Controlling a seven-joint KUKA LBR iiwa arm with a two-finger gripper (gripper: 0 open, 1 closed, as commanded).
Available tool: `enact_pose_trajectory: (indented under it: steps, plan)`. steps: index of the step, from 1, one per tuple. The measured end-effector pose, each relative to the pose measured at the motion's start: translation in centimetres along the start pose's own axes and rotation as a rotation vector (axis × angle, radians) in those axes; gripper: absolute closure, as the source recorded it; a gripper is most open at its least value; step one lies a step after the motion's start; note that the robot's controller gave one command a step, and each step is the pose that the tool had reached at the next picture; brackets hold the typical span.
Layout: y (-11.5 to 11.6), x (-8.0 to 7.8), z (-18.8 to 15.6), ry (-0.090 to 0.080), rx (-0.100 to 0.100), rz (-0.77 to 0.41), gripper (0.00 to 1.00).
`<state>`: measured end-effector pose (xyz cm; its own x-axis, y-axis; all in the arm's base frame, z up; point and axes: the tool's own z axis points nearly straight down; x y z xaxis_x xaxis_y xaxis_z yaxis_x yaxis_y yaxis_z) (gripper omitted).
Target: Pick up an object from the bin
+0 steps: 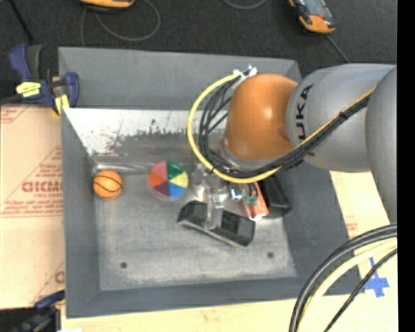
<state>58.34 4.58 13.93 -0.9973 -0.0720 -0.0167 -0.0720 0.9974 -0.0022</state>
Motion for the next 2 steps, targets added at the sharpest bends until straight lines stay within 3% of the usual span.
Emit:
enact_pose_trajectory:
  steps: [1, 2]
  plan:
    - [-0.2, 1.3, 5.3, 0.01, -0.002, -0.036, 0.0]
    - [-1.1, 3.8, 7.2, 0.016, -0.003, -0.019, 0.0]
